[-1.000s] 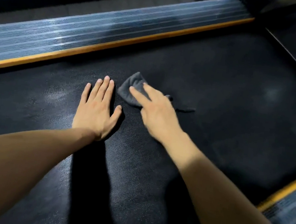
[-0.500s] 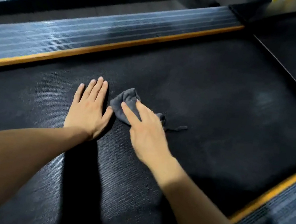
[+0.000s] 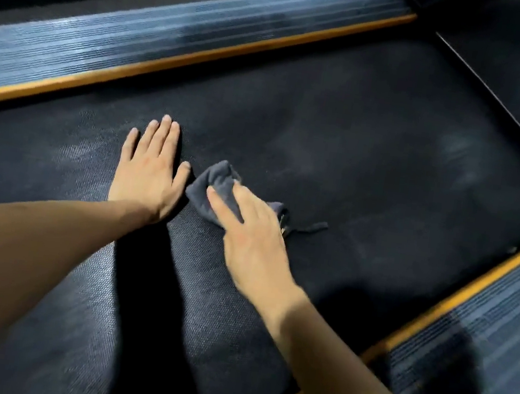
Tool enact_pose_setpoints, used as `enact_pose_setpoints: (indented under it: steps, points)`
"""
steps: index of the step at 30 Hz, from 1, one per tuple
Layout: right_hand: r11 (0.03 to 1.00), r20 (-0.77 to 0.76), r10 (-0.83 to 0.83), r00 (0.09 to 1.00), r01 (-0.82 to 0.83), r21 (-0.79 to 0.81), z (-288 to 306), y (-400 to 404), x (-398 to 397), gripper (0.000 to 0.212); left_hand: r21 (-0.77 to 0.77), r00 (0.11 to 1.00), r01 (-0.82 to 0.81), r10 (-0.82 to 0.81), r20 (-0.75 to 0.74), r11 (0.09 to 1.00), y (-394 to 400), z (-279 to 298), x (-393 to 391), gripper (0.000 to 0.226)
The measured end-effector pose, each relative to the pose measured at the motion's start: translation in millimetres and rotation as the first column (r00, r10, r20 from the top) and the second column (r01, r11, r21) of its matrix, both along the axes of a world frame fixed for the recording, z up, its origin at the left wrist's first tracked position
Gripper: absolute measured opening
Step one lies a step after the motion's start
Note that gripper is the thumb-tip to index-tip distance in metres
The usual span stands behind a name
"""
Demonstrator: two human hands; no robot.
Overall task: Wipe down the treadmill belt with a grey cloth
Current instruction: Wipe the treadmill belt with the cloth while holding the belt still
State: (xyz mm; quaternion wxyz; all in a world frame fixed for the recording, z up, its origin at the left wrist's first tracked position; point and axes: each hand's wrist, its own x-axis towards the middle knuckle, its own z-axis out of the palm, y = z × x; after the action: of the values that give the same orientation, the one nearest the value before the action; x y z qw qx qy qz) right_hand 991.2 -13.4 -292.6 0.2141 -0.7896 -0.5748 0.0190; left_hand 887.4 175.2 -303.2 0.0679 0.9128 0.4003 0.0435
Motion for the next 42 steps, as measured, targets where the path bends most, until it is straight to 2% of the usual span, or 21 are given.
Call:
enact_pose_setpoints:
  steps: [2, 3, 4, 6, 8, 10, 12, 15, 18, 20, 22, 24, 29, 33, 35, 39, 42]
  points:
    - [0.999, 0.057, 0.052, 0.997, -0.051, -0.011, -0.5, -6.5, 21.4, 0.060, 0.002, 1.000, -0.002, 0.002, 0.007, 1.000, -0.9, 1.3, -1.3, 0.074]
    - [1.000, 0.075, -0.027, 0.997, 0.026, 0.013, 0.9, -9.9, 42.7, 0.060, -0.004, 1.000, -0.003, 0.003, 0.010, 1.000, -1.6, 2.2, -0.9, 0.074]
    - [0.983, 0.102, -0.180, 0.978, 0.177, 0.035, 1.4, -15.6, 68.5, 0.060, -0.015, 1.000, -0.003, 0.004, 0.008, 1.000, -2.0, 3.5, -0.2, 0.074]
    - [0.894, 0.094, -0.443, 0.892, 0.447, -0.021, 6.4, -36.8, 120.2, 0.060, -0.022, 1.000, -0.012, 0.012, 0.004, 1.000, -3.0, 4.9, -0.5, 0.074]
    - [0.865, 0.044, -0.491, 0.870, 0.493, -0.091, 8.0, -49.9, 142.0, 0.060, -0.021, 1.000, -0.011, 0.011, 0.002, 1.000, -3.5, 3.5, 0.4, 0.074]
    - [0.887, 0.080, -0.456, 0.886, 0.460, -0.042, 7.4, -46.9, 123.3, 0.059, -0.034, 1.000, -0.010, 0.010, -0.001, 0.999, -3.2, 4.4, 0.6, 0.073]
    - [0.938, 0.076, -0.347, 0.935, 0.348, 0.008, 7.9, -43.1, 78.8, 0.059, -0.036, 1.000, -0.011, 0.011, 0.000, 0.999, -3.4, 5.3, 1.2, 0.073]
    - [0.995, -0.004, -0.092, 0.996, 0.092, -0.046, 7.6, -54.4, 6.9, 0.061, -0.025, 1.000, -0.008, 0.008, 0.001, 1.000, -3.0, 5.1, 1.6, 0.073]
    - [0.994, 0.055, 0.045, 0.997, -0.039, -0.106, 6.1, -65.3, 1.4, 0.067, -0.001, 1.000, -0.005, 0.005, 0.023, 1.000, -2.9, 4.0, 1.5, 0.071]
    - [0.996, 0.108, -0.013, 0.994, 0.022, -0.082, 4.0, -69.8, 29.8, 0.067, 0.012, 1.000, -0.015, 0.015, 0.022, 1.000, -4.3, 5.7, 2.1, 0.071]
    - [0.971, 0.102, -0.224, 0.969, 0.231, -0.059, 6.1, -82.8, 76.3, 0.067, 0.003, 0.999, -0.047, 0.047, 0.023, 0.999, -15.2, 8.9, -1.2, 0.070]
    - [0.931, 0.103, -0.315, 0.943, 0.329, -0.158, 11.3, -99.9, 114.9, 0.065, -0.047, 0.997, -0.068, 0.069, 0.032, 0.997, -43.2, 11.4, -10.3, 0.069]
    - [0.908, 0.135, -0.272, 0.953, 0.301, -0.292, 35.9, -92.6, 121.6, 0.051, -0.092, 0.991, 0.128, -0.122, 0.060, 0.988, -159.4, 18.5, -56.0, 0.073]
    - [0.913, 0.283, -0.206, 0.937, 0.288, -0.290, 46.8, -101.9, 146.3, 0.047, -0.061, 0.993, 0.116, -0.116, 0.011, 0.991, -198.2, 14.0, -58.5, 0.070]
    - [0.916, 0.246, -0.196, 0.949, 0.267, -0.300, 41.5, -103.6, 145.1, 0.048, -0.055, 0.995, 0.096, -0.097, -0.010, 0.994, -200.0, 11.9, -57.6, 0.070]
    - [0.882, 0.249, -0.261, 0.933, 0.335, -0.332, 42.0, -91.7, 104.4, 0.052, -0.053, 0.996, 0.084, -0.085, -0.008, 0.995, -201.0, 11.4, -56.5, 0.070]
    - [0.945, 0.269, -0.148, 0.952, 0.216, -0.245, 39.0, -103.1, 25.3, 0.054, -0.047, 0.996, 0.088, -0.088, 0.007, 0.995, -200.3, 12.1, -55.9, 0.068]
